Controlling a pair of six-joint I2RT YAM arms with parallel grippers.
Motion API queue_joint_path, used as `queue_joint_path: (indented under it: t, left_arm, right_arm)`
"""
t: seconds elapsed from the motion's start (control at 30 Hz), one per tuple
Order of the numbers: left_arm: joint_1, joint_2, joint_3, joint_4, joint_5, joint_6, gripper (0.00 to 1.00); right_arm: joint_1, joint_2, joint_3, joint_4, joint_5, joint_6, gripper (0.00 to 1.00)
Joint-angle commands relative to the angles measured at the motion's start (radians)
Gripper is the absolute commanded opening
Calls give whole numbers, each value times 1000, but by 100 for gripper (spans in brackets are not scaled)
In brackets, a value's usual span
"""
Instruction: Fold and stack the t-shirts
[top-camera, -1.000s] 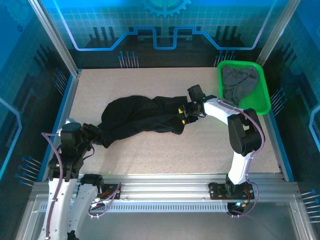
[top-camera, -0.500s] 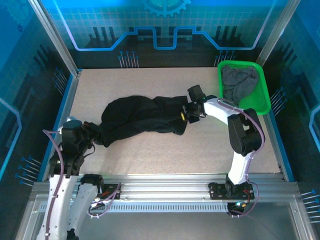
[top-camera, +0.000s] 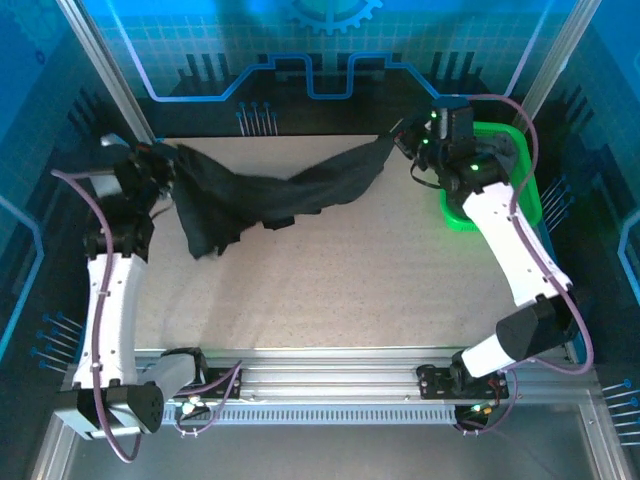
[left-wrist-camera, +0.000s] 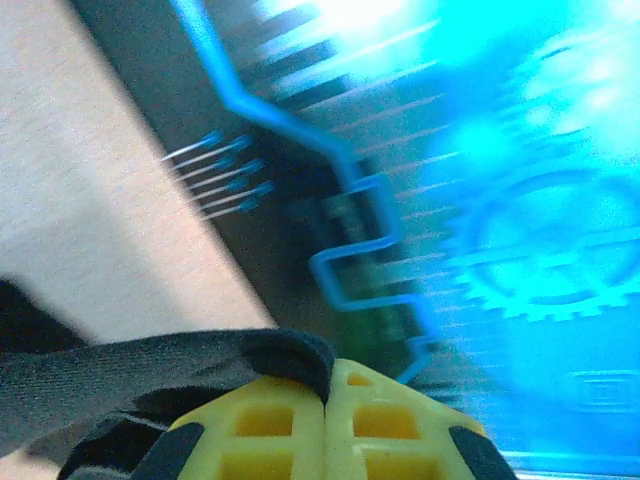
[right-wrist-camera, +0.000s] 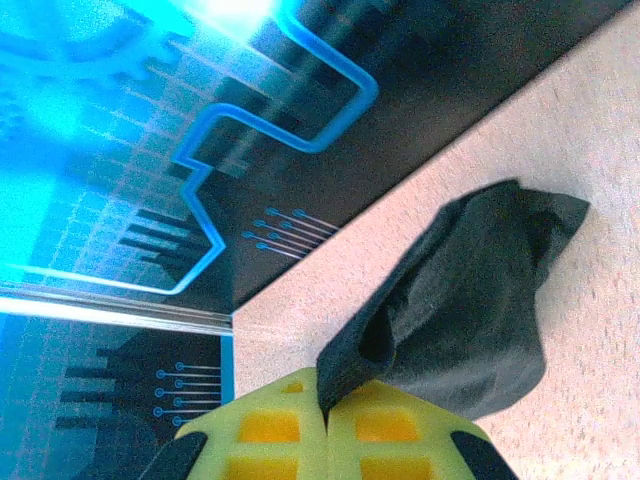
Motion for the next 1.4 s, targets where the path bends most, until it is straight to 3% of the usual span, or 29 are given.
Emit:
queue_joint_path:
  t: [0.0, 0.23, 0.37, 0.63, 0.83, 1.1, 1.17, 1.23, 1.37]
  left_arm:
    - [26, -31, 129, 132, -21, -35, 0]
    - [35, -101, 276, 158, -159, 1, 0]
    - [37, -36, 385, 143, -131, -17, 0]
    - [47, 290, 449, 163, 148, -145, 0]
    - [65, 598, 605, 217, 314, -175, 0]
    - [106, 877, 1213, 91, 353, -198, 0]
    - [114, 904, 1362, 34, 344, -199, 0]
    - [122, 877, 1408, 15, 332, -203, 0]
    - [123, 666, 1265, -67, 284, -138, 0]
  right_arm:
    - [-14, -108, 35, 39, 26, -170, 0]
    - [-29, -328, -5, 78, 72, -229, 0]
    - [-60, -341, 19, 80, 42, -220, 0]
    - [-116, -104, 99, 117, -140, -181, 0]
    - [-148, 172, 308, 98, -255, -159, 0]
    - [-171, 433, 824, -58, -269, -159, 0]
    - [-188, 460, 923, -85, -262, -147, 0]
    - [-207, 462, 976, -109, -253, -133, 0]
    - [-247, 383, 926, -147, -232, -134, 0]
